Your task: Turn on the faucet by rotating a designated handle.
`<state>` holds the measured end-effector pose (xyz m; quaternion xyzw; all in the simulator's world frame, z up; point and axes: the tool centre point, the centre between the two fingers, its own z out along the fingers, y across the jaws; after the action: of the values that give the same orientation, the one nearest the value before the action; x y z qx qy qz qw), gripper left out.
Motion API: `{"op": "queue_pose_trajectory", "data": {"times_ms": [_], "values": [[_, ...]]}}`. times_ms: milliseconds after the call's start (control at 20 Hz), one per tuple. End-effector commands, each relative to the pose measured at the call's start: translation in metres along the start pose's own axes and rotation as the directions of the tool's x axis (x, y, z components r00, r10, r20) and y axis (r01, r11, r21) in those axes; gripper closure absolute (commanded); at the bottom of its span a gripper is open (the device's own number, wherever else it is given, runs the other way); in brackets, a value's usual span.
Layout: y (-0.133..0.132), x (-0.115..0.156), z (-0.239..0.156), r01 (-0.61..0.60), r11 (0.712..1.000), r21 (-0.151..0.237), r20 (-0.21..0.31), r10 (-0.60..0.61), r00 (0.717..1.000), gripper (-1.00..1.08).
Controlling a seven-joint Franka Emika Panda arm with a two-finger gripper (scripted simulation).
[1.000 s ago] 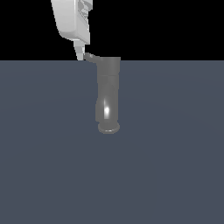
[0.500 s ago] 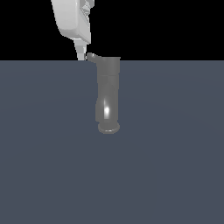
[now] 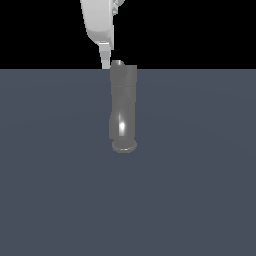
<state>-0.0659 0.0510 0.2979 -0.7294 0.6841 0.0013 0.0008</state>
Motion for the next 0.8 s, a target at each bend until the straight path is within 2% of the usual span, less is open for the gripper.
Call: {"op": "queue_pose_trajectory", "data": {"times_ms": [0,50,100,750], "values": [[0.005,0.05,0.0,-0.067,0.998,0.001,-0.003,0.067,0.998,1.08],[0.005,0.05,0.0,-0.067,0.998,0.001,-0.003,0.067,0.998,1.08],[0.004,0.011,0.0,-0.004,1.0,-0.001,0.0,0.004,1.0,1.08],[-0.018,0.078,0.0,-0.047,0.999,0.0,-0.002,0.047,0.999,1.08]]}}
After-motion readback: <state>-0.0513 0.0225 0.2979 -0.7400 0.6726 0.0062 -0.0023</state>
